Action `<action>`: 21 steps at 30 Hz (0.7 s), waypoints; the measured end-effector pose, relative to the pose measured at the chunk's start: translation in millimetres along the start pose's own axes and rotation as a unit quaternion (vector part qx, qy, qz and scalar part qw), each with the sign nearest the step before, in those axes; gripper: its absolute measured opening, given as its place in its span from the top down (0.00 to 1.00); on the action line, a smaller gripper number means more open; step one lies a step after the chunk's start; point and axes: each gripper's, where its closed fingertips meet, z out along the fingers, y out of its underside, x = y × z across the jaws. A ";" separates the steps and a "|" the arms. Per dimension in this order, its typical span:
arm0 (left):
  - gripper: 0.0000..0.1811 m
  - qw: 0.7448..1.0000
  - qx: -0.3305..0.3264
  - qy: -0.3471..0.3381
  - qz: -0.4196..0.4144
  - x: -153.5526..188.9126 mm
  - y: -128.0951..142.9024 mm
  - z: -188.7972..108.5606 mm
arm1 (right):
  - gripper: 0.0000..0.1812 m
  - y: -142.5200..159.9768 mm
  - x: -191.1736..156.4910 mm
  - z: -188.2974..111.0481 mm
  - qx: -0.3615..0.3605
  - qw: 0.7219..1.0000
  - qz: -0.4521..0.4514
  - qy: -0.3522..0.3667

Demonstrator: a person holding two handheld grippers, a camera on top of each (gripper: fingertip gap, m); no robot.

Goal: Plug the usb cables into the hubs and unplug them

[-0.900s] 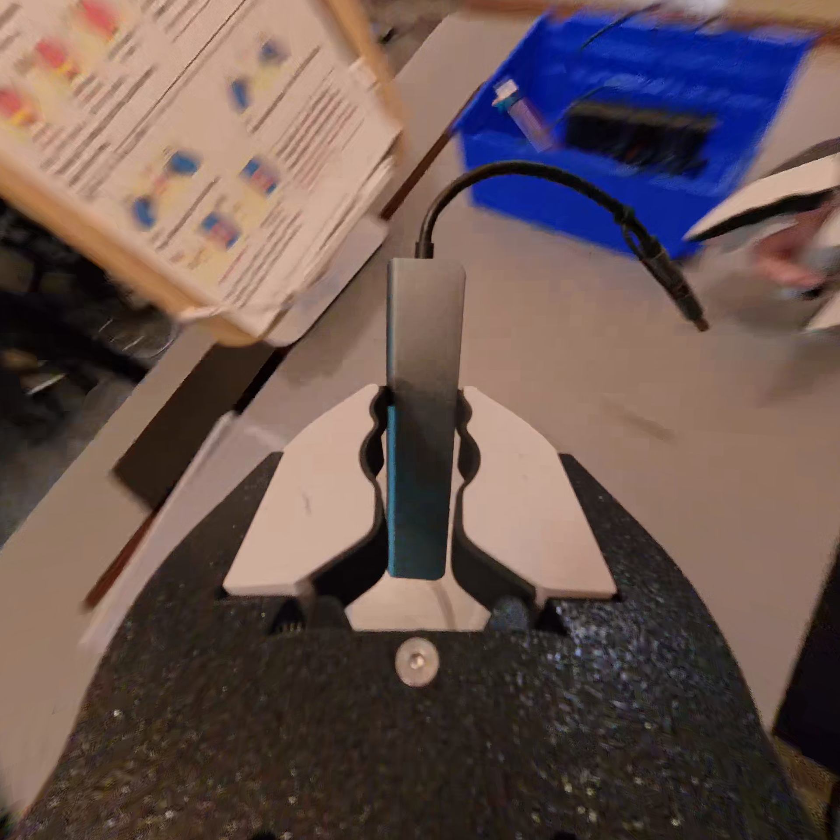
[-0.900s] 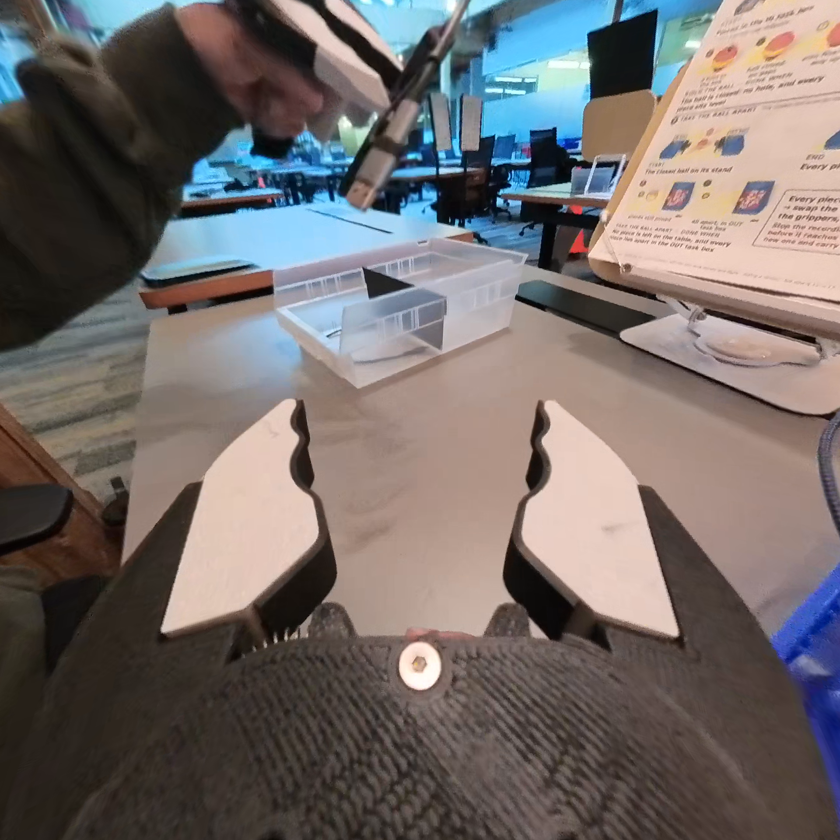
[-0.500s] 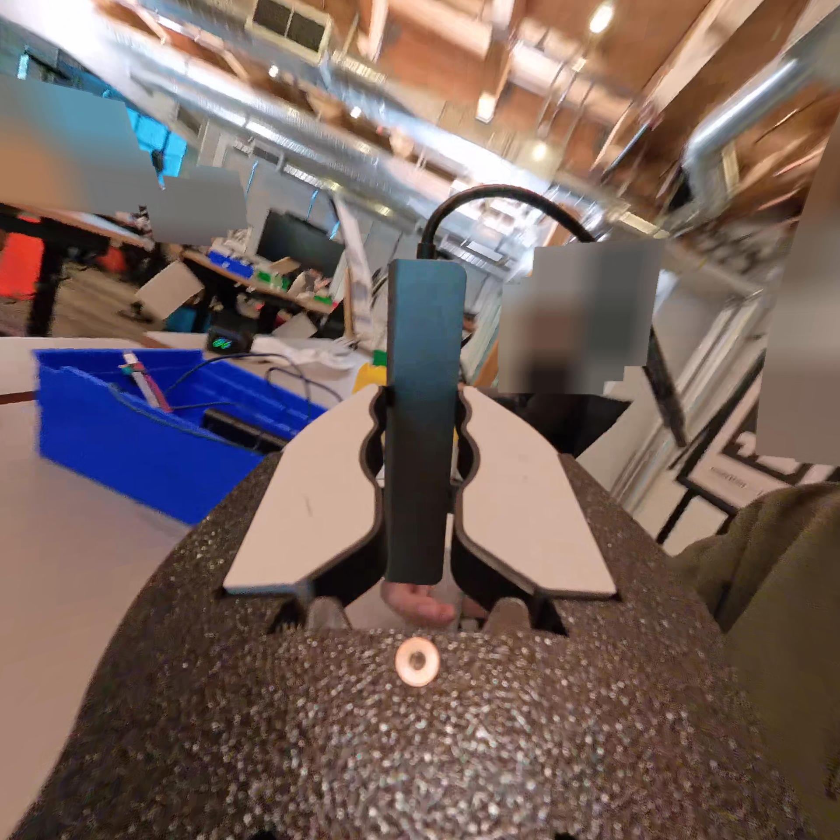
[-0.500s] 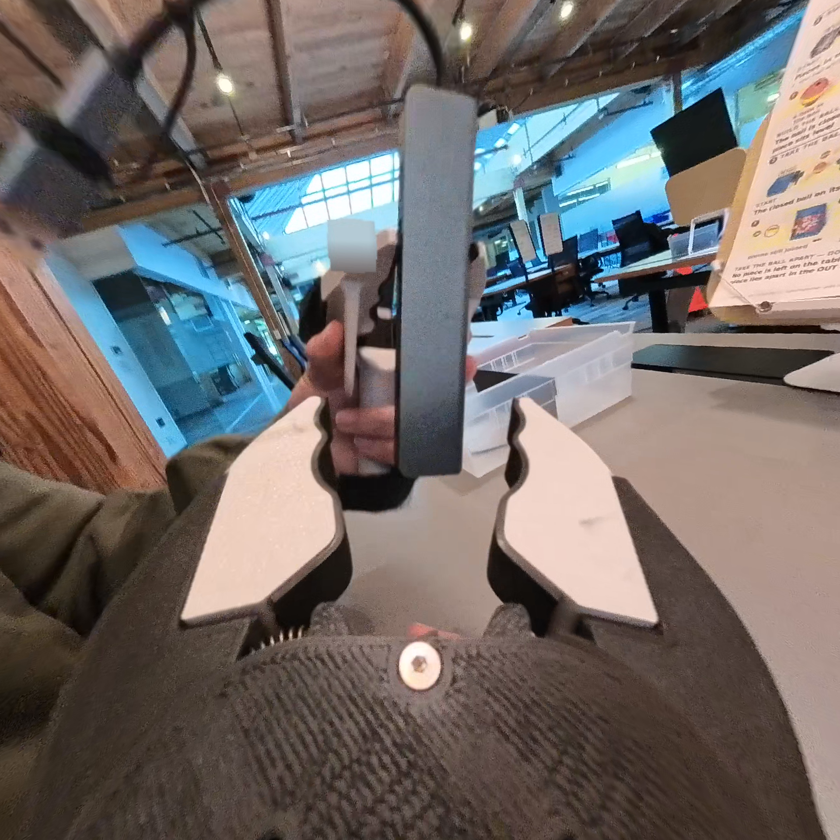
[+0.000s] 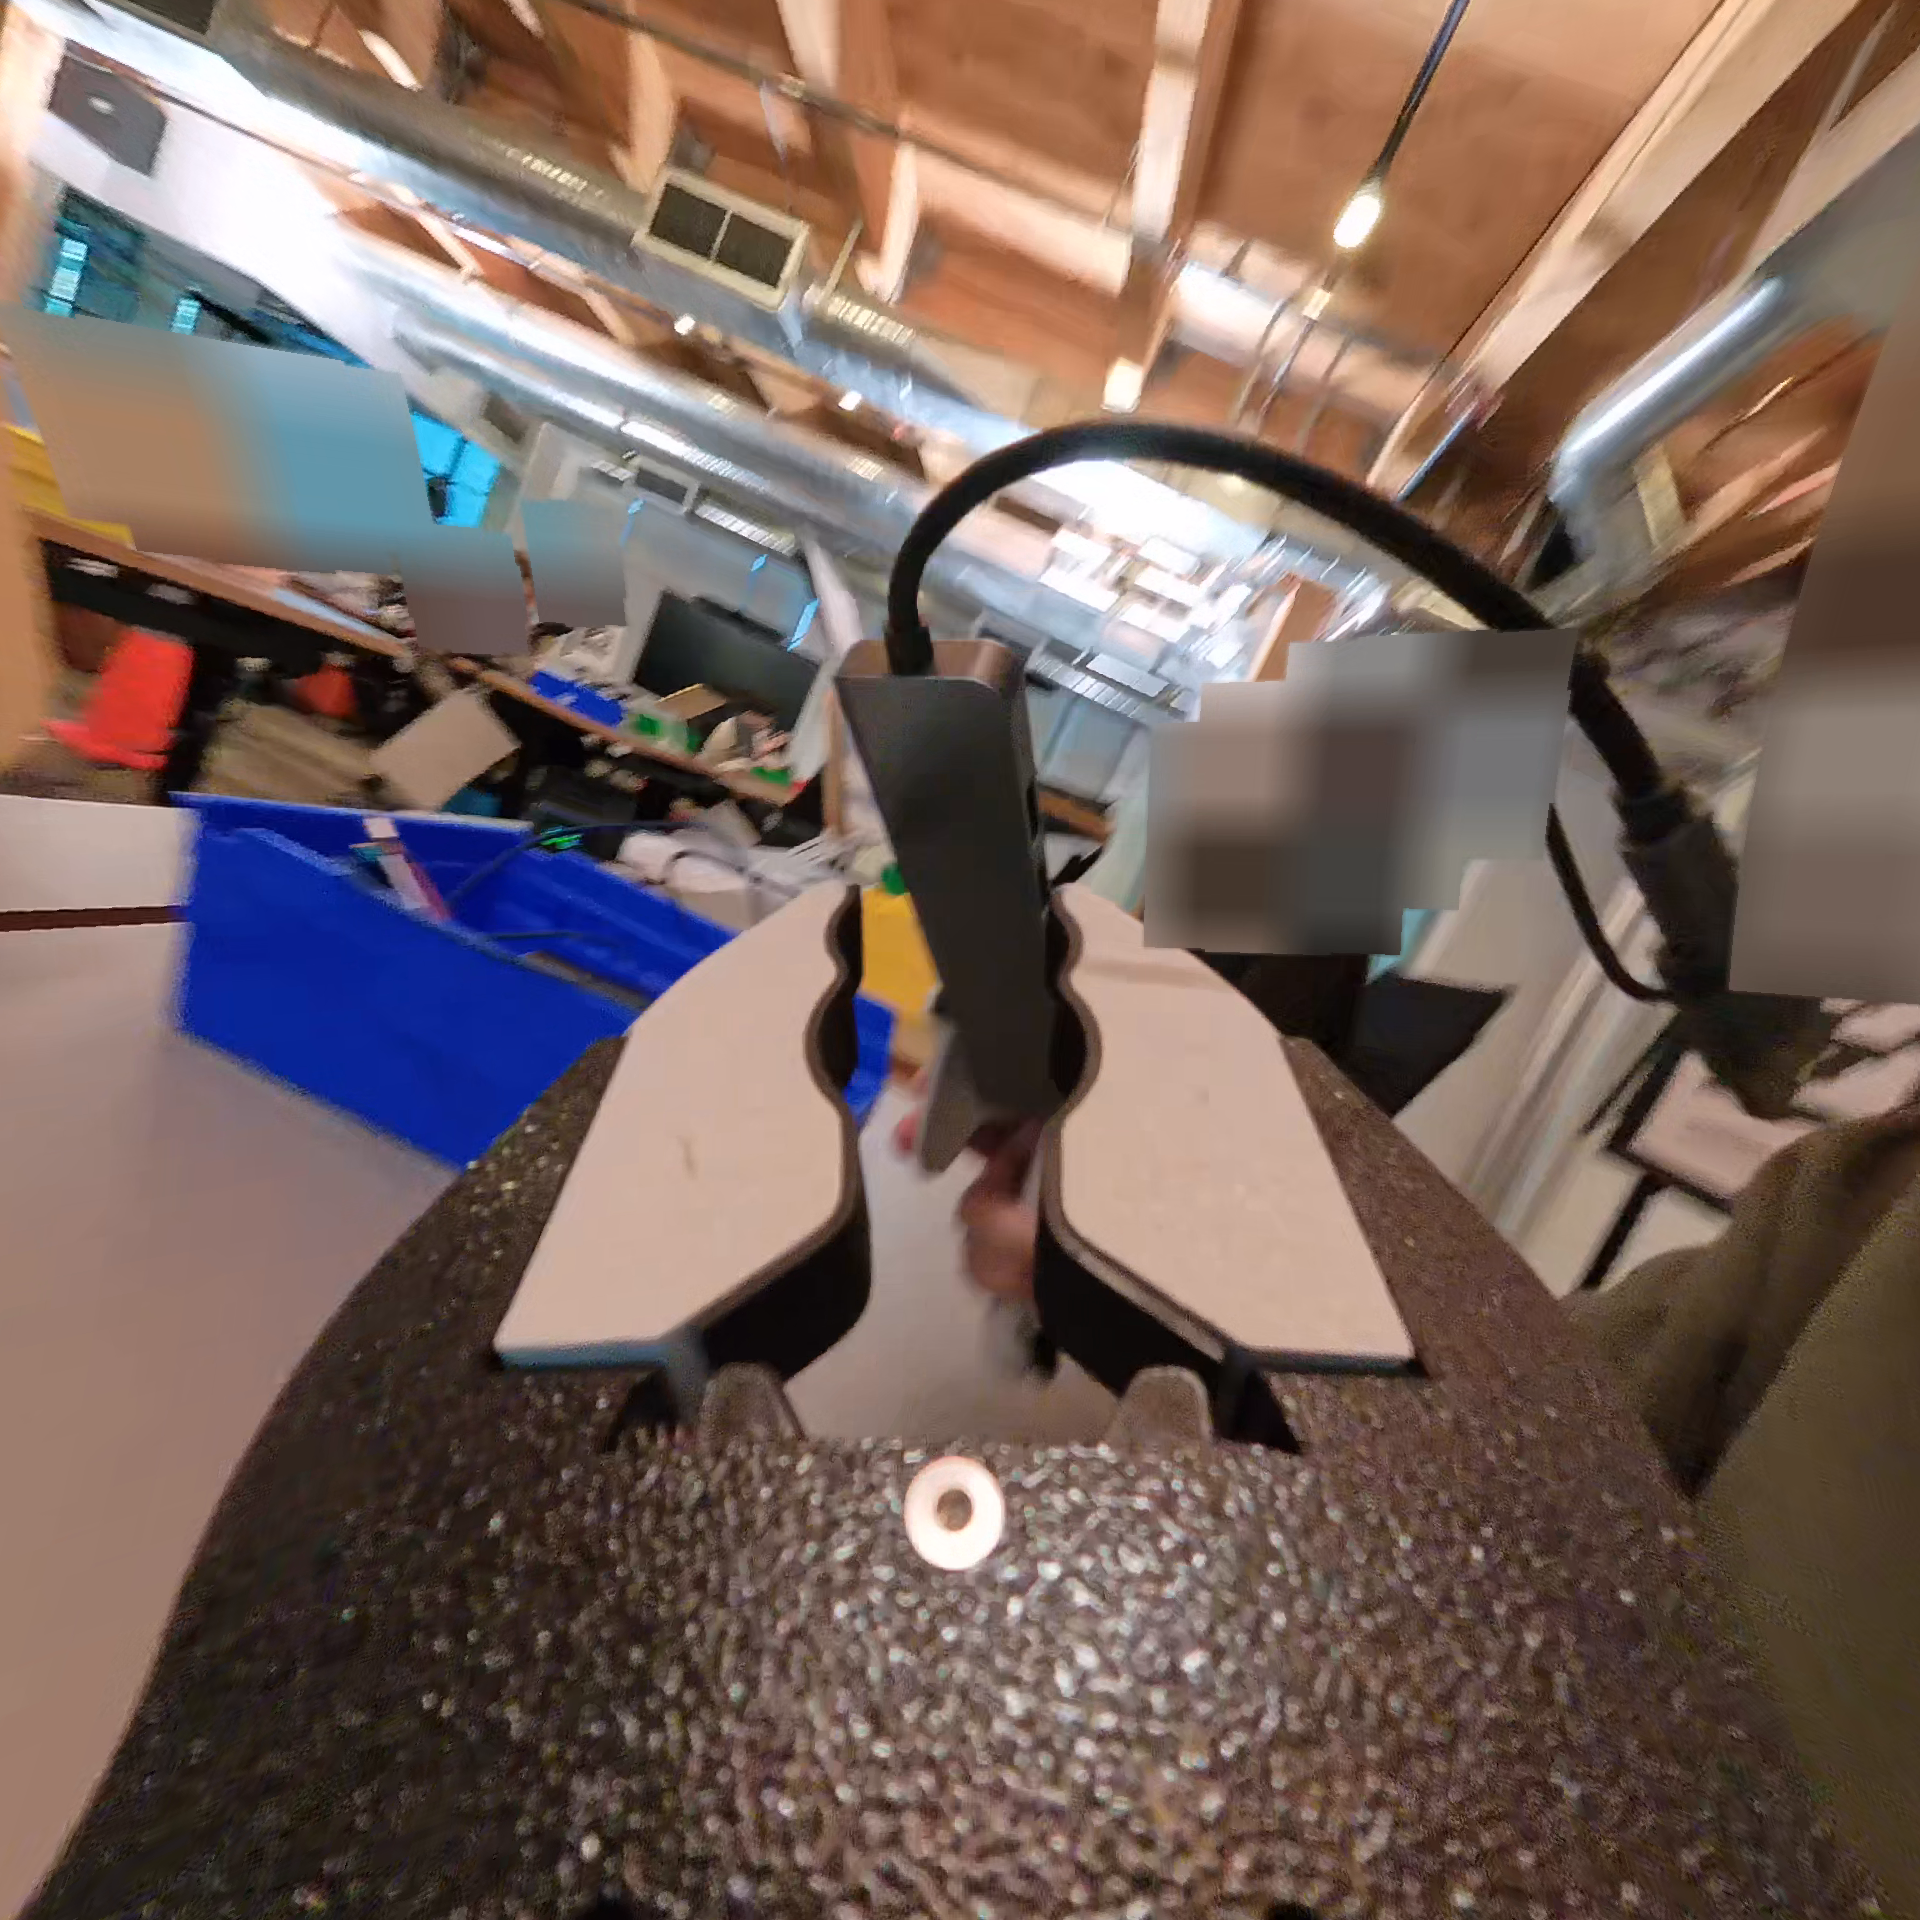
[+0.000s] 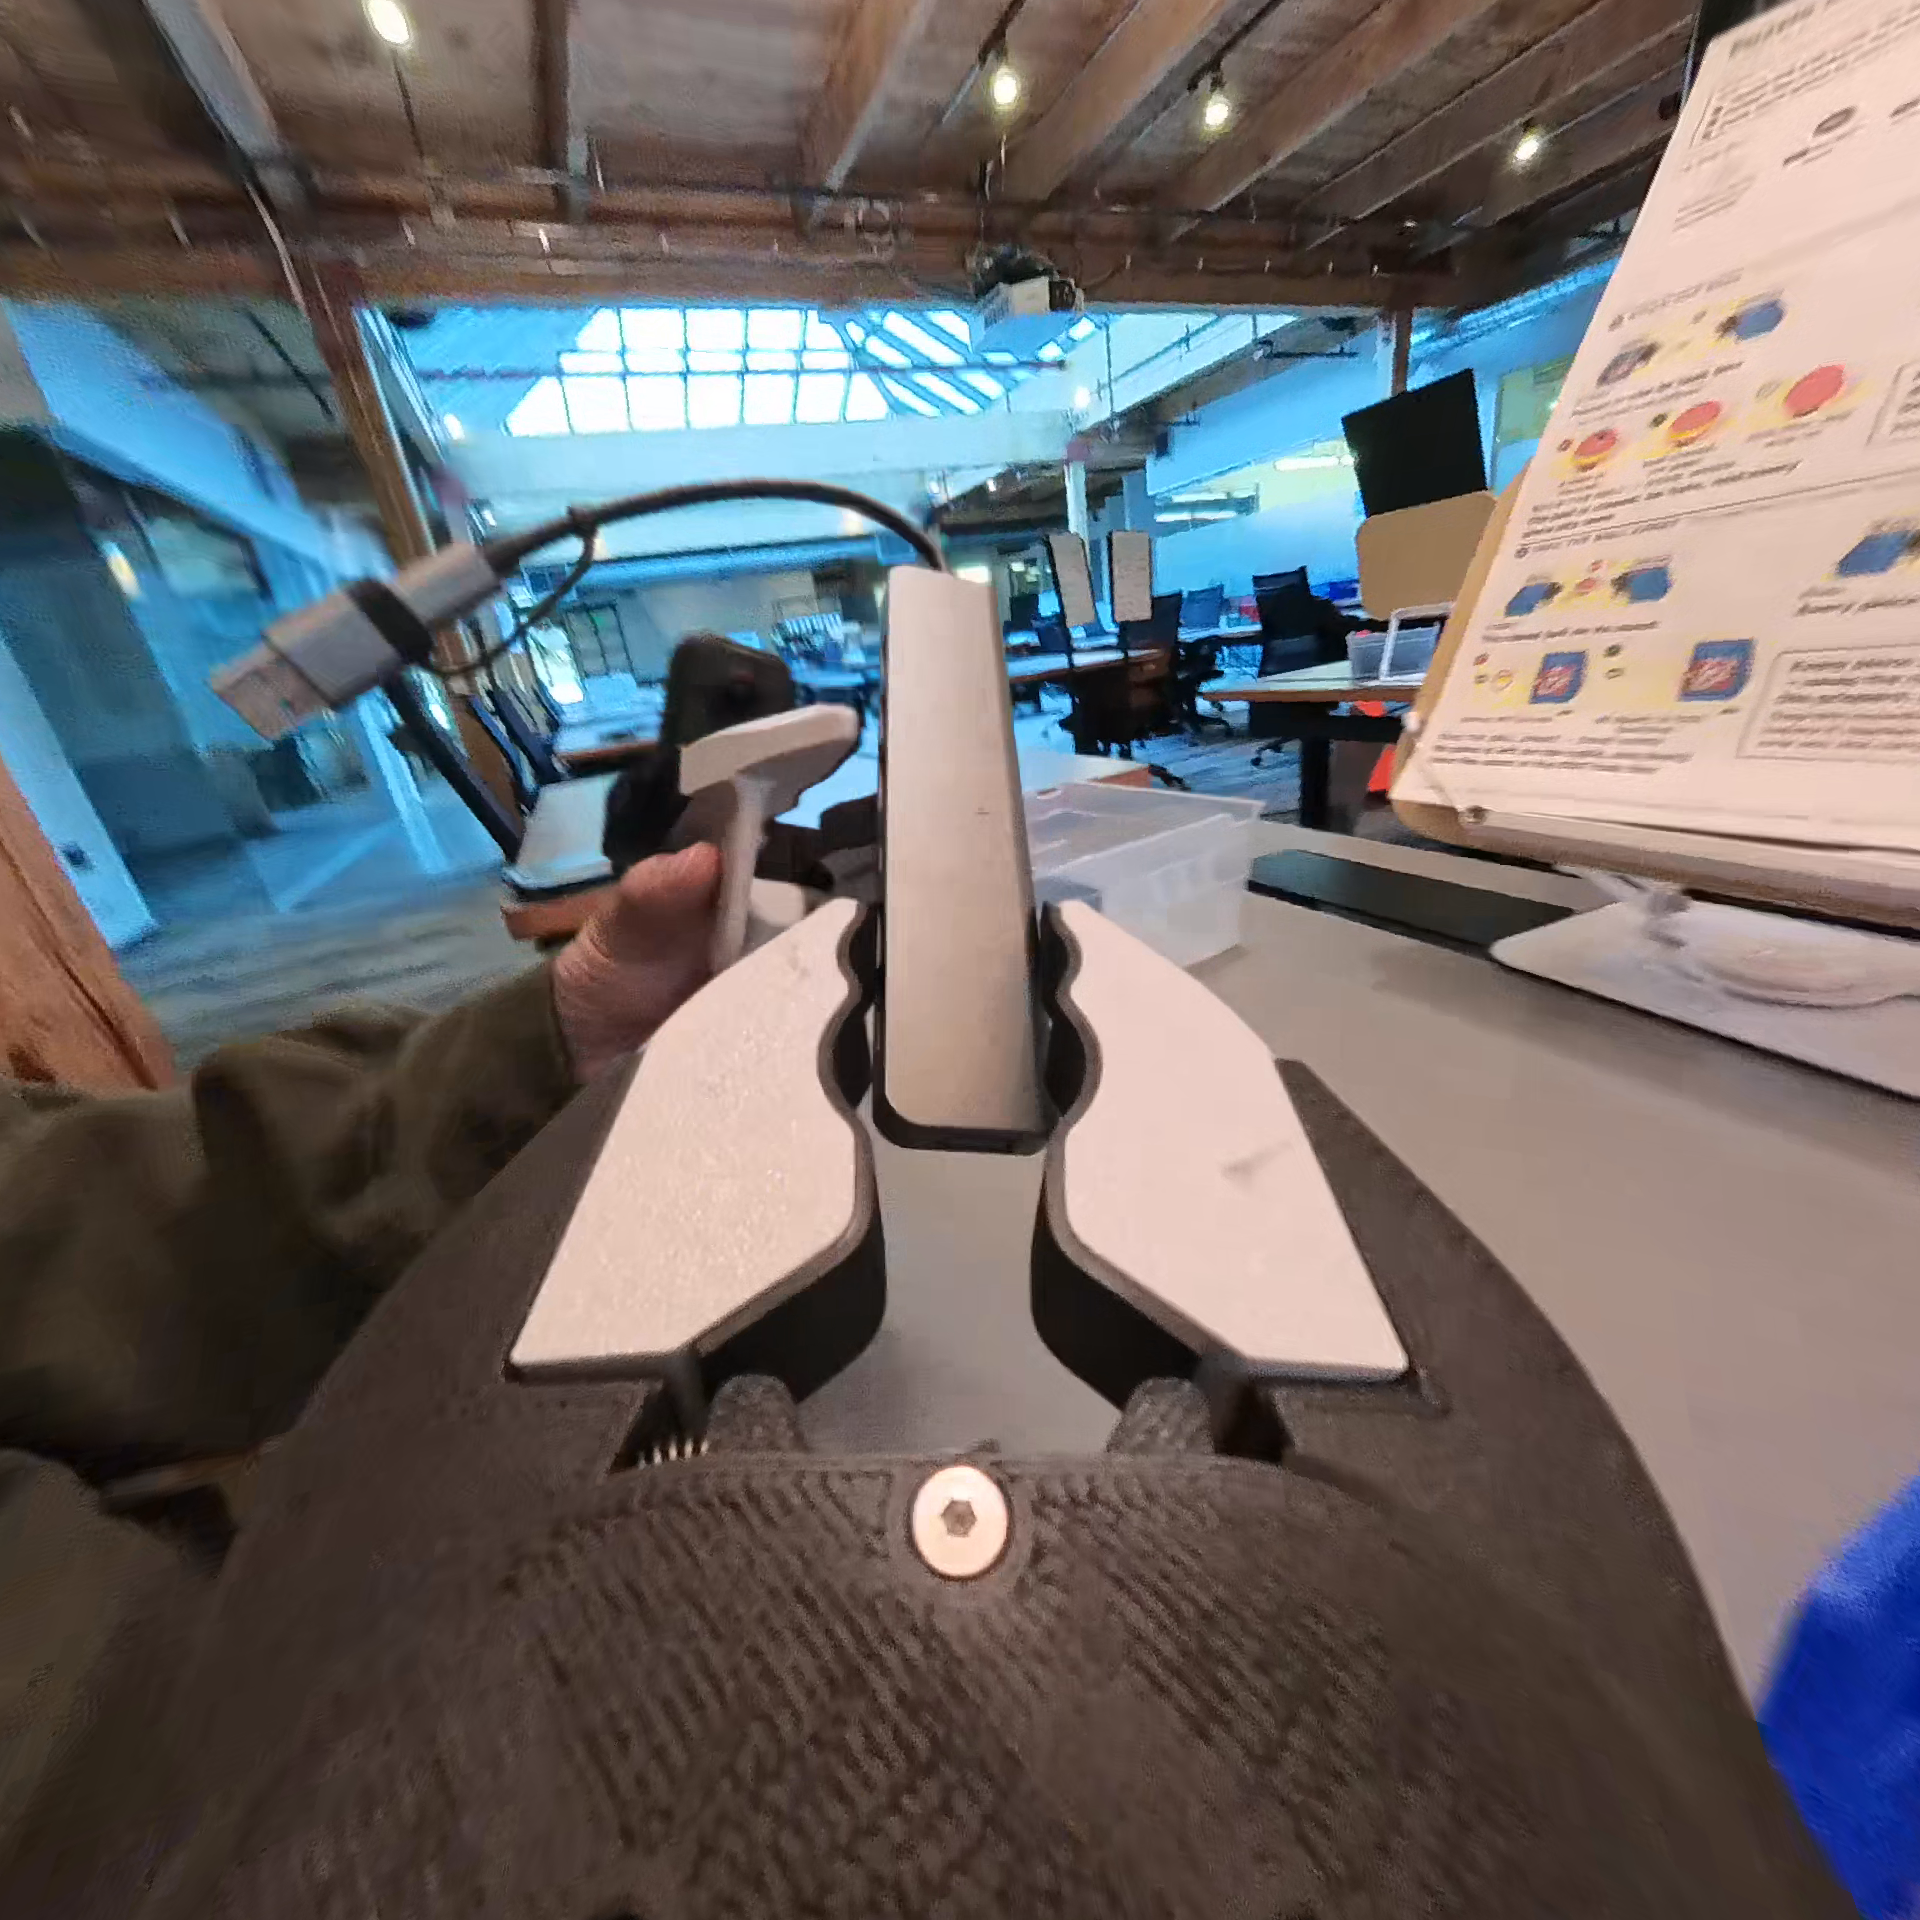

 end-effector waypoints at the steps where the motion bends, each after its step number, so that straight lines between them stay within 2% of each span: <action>1: 0.78 0.999 -0.026 -0.024 0.036 -6.5 0.3 -9.4 | 0.84 -0.8 3.9 -3.8 -0.017 1.000 -0.017 0.003; 3: 0.71 0.986 -0.094 -0.073 0.117 -21.2 -2.4 -33.0 | 0.84 -3.7 10.0 -12.6 -0.040 0.997 -0.059 0.005; 5: 0.71 0.968 -0.156 -0.090 0.177 -29.2 -9.6 -56.5 | 0.84 -5.3 7.0 -19.2 -0.051 0.996 -0.073 -0.023; 7: 0.70 0.946 -0.199 -0.136 0.218 -44.8 -25.8 -78.8 | 0.84 -2.7 7.9 -22.2 -0.063 0.994 -0.083 -0.032; 9: 0.71 0.938 -0.190 -0.172 0.236 -49.9 -53.4 -89.5 | 0.84 3.5 6.9 -22.2 -0.075 0.993 -0.086 -0.042; 11: 0.73 0.953 -0.170 -0.112 0.223 -24.8 -63.9 -77.3 | 0.84 9.1 5.4 -19.7 -0.081 0.992 -0.091 -0.046; 13: 0.71 0.949 -0.223 -0.054 0.217 -5.4 -45.2 -63.4 | 0.84 15.9 1.3 -16.2 -0.094 0.989 -0.102 -0.053; 16: 0.63 0.918 -0.322 -0.050 0.225 -10.4 -9.2 -51.6 | 0.84 24.2 -6.5 -12.3 -0.113 0.984 -0.122 -0.063; 19: 0.64 0.894 -0.397 -0.027 0.204 -16.2 23.8 -51.6 | 0.85 26.1 -10.7 -12.0 -0.113 0.984 -0.119 -0.073; 20: 0.66 0.892 -0.406 -0.018 0.197 -16.8 31.4 -50.7 | 0.96 23.1 -16.0 -13.3 -0.100 0.984 -0.116 -0.090; 21: 0.68 0.892 -0.411 -0.006 0.187 -16.1 38.4 -49.8 | 1.00 16.5 -13.2 -13.1 -0.079 0.988 -0.108 -0.077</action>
